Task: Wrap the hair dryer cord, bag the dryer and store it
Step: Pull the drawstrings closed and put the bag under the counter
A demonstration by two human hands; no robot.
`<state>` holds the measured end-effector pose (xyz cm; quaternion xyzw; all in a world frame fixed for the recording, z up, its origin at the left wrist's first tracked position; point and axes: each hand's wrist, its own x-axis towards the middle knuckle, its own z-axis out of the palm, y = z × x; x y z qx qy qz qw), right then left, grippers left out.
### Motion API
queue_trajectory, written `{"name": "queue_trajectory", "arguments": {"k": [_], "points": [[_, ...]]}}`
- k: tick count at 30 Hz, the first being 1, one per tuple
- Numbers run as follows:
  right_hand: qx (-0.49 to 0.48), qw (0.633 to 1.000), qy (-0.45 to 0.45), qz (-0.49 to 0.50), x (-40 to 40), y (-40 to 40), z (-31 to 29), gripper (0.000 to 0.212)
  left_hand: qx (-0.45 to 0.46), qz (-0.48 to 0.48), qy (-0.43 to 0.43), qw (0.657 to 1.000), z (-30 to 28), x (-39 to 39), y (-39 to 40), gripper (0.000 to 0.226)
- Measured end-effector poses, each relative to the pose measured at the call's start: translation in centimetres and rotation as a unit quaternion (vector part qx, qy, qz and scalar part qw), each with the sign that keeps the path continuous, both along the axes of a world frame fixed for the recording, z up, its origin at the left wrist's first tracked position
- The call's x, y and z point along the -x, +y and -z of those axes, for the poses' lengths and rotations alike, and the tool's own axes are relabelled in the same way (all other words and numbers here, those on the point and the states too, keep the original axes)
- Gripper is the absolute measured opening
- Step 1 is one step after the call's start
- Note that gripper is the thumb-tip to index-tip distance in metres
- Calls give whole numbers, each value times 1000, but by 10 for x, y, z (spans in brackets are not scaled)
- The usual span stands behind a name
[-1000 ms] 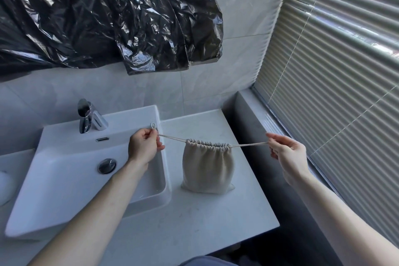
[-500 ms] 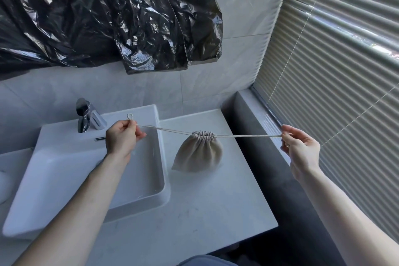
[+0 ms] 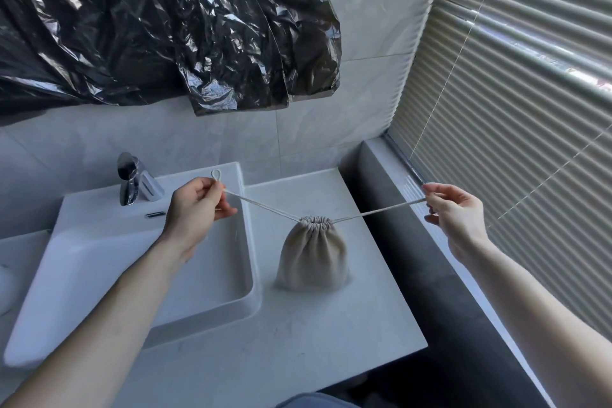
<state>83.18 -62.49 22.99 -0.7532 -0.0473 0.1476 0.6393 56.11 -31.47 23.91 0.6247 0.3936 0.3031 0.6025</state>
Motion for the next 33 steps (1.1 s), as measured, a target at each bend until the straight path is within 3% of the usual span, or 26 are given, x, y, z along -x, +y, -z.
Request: {"name": "queue_trajectory", "arguments": {"k": [4,9,12,14,17,20,23,25,27,28,30,33], "points": [[-18,999,-25,-11,-10,24,-23,26,10,124,-21,992,-30,-2,-26,21],[-8,993,-99,-70,-9,60,-55,18,21,295,49,954,-45,6,-50,17],[41,985,-126,-109,-4,73,-61,19,9,410,162,898,-32,13,-56,14],[89,977,-138,-133,-3,73,-55,21,-32,465,273,842,-12,16,-55,14],[170,962,-145,-154,3,62,-36,30,-126,497,427,745,20,20,-49,15],[272,932,-148,-188,7,41,-14,34,-182,504,481,694,36,19,-43,14],[427,861,-141,-238,25,21,13,30,-166,501,459,714,38,14,-42,18],[456,841,-170,-236,50,16,30,24,-163,502,431,732,35,8,-44,20],[400,871,-114,-261,80,25,39,33,-182,507,406,738,32,3,-47,20],[346,895,-20,-281,92,34,39,45,-188,510,394,741,31,1,-48,21],[266,901,168,-298,106,59,38,63,-188,514,374,749,29,-1,-52,23],[238,905,241,-255,101,95,43,78,-178,513,360,759,27,-2,-61,21]]}}
